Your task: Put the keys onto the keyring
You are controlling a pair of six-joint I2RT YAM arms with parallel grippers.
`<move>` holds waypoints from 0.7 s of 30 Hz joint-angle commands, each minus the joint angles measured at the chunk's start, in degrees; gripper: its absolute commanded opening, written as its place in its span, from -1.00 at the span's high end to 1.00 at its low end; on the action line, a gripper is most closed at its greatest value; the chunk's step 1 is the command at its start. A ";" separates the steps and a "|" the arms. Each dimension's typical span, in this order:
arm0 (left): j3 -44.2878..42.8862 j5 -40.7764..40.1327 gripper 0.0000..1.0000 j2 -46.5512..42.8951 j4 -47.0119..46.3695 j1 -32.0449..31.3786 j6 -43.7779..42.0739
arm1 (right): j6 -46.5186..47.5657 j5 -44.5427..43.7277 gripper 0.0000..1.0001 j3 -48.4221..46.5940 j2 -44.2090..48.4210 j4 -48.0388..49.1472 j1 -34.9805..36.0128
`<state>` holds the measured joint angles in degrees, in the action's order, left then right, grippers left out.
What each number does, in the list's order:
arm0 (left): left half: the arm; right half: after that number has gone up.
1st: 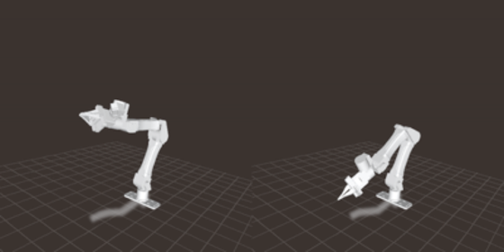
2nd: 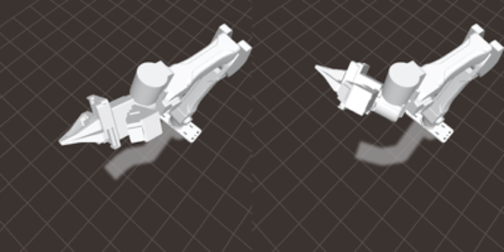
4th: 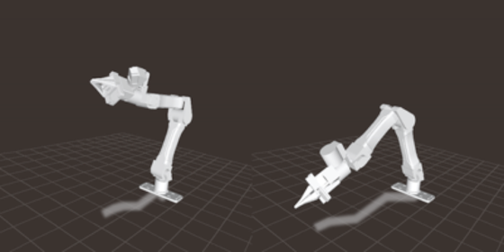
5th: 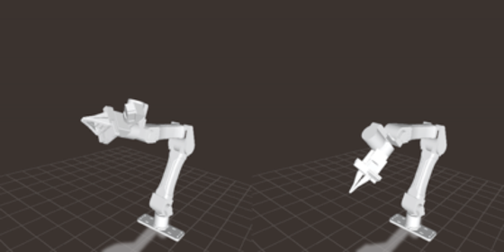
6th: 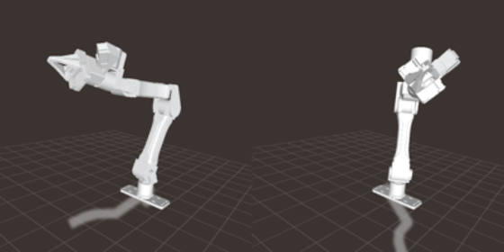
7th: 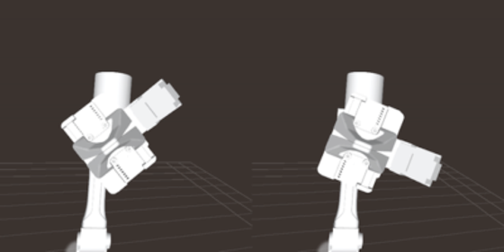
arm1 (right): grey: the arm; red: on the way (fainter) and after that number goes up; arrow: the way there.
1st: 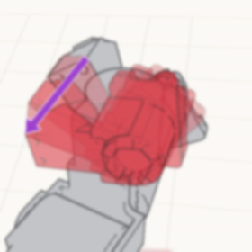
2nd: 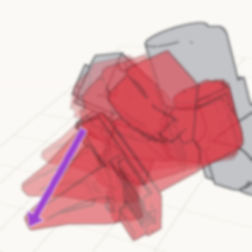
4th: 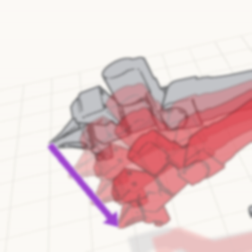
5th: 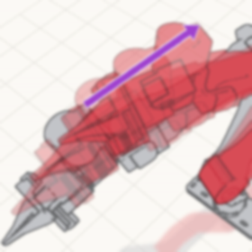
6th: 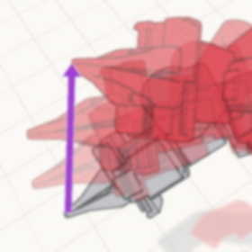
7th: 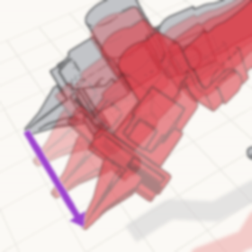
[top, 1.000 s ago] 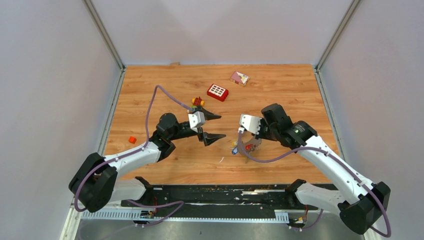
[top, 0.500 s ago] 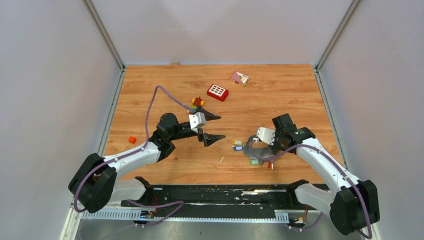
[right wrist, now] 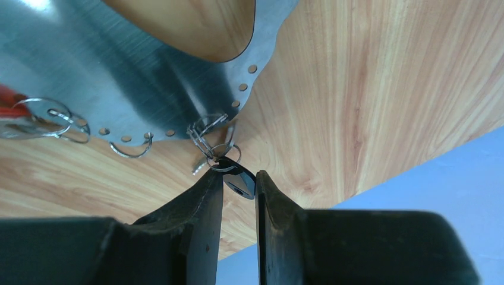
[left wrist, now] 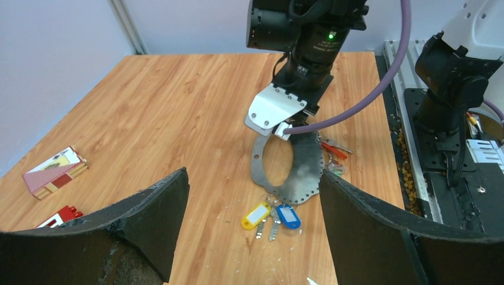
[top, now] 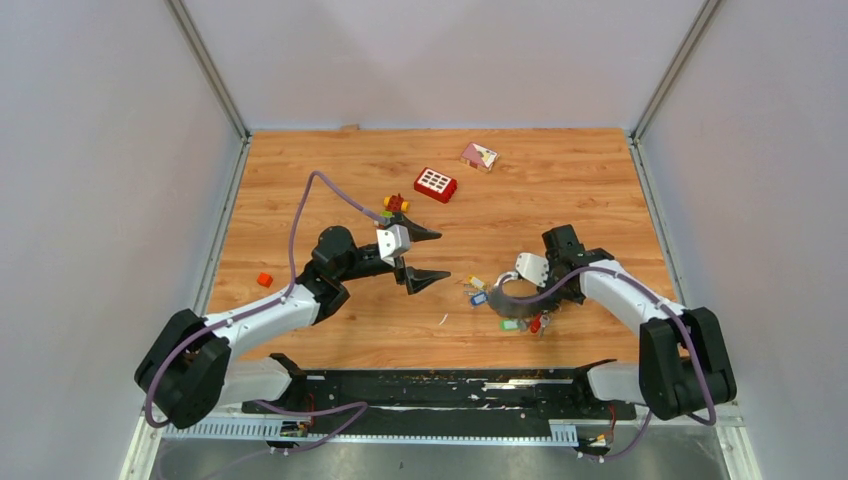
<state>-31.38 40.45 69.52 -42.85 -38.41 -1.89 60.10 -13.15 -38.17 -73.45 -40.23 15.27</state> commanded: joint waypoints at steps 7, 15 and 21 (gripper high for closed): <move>-1.10 0.70 -0.74 -2.38 -1.25 0.26 -0.74 | -1.04 -1.18 0.65 -2.62 -6.33 6.19 -3.05; -0.88 0.61 -0.75 -2.91 -1.53 0.24 -0.90 | -0.93 -1.82 0.58 -2.77 -7.65 6.99 -5.52; -0.78 0.51 -0.75 -3.16 -1.45 0.23 -1.00 | 0.38 -1.76 0.57 -2.43 -8.97 8.36 -9.24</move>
<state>-31.35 40.49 67.88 -42.59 -38.41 -1.89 59.75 -13.61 -39.33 -81.62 -34.35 8.19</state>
